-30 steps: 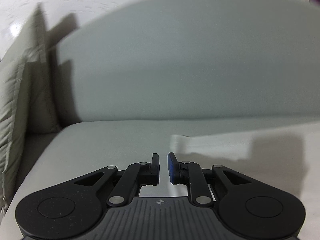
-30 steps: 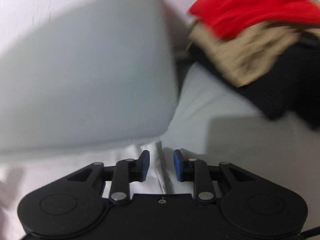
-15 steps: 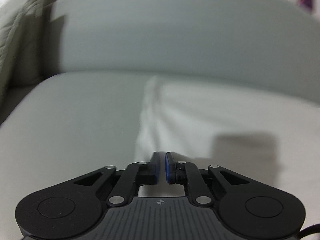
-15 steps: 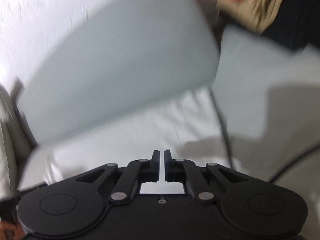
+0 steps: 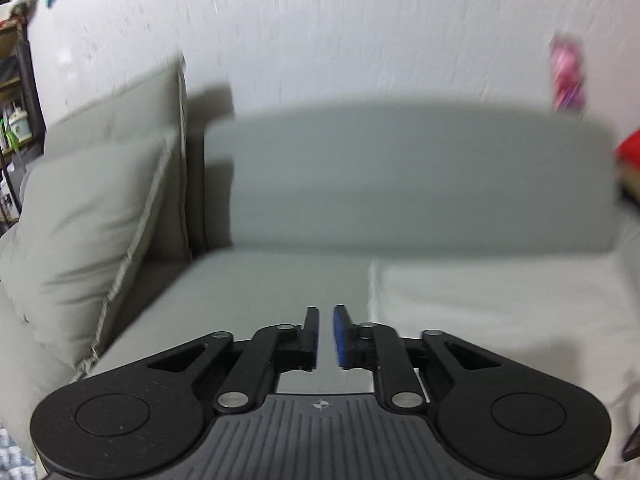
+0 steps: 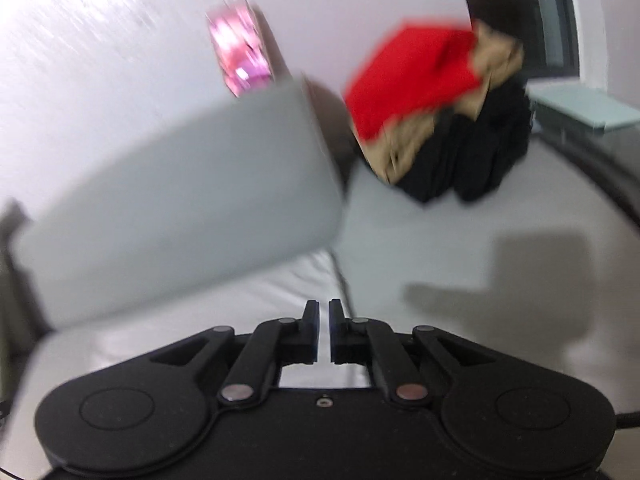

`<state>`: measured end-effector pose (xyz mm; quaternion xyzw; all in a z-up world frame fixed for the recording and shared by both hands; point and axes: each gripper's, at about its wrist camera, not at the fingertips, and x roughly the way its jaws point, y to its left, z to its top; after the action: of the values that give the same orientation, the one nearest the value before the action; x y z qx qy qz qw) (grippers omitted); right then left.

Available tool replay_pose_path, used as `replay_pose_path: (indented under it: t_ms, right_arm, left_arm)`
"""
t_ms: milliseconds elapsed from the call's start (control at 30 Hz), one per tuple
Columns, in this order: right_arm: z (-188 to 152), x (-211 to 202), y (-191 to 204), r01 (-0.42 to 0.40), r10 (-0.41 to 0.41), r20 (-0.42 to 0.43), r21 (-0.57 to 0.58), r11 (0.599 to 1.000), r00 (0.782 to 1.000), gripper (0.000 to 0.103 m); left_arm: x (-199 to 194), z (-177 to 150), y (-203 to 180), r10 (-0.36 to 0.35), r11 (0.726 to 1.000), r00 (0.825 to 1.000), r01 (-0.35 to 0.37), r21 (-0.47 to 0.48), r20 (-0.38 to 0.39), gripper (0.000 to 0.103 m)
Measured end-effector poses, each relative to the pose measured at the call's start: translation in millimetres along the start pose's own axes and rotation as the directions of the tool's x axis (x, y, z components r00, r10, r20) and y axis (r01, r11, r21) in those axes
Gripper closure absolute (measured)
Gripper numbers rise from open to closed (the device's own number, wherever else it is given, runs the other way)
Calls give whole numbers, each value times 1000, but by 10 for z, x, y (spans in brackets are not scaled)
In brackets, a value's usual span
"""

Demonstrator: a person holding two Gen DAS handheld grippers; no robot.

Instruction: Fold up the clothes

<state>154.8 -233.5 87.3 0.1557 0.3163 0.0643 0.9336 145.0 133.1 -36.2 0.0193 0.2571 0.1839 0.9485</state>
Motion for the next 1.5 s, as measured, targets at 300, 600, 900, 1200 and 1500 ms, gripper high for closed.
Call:
replay_pose_path:
  t_ms: [300, 600, 900, 1200, 1500]
  right_arm:
    - [-80, -1380, -189, -188, 188, 11, 2, 982, 982, 66]
    - [-1230, -716, -77, -249, 223, -294, -55, 967, 930, 84]
    - [-1729, -917, 178, -253, 134, -451, -216, 943, 882, 85]
    - [-1416, -1116, -619, -206, 221, -243, 85, 975, 945, 49]
    - [-1579, -1012, -407, -233, 197, -286, -94, 968, 938, 93]
  left_arm:
    - [-1119, -395, 29, -115, 992, 993, 113, -47, -41, 57]
    - [-733, -1395, -862, -165, 977, 955, 193, 92, -247, 71]
    - [-1052, -1677, -961, -143, 940, 885, 261, 219, -442, 71]
    - [-1369, -1679, -938, -237, 953, 901, 289, 95, -364, 57]
    - [-1150, -1825, -1083, -108, 968, 956, 164, 192, -272, 60]
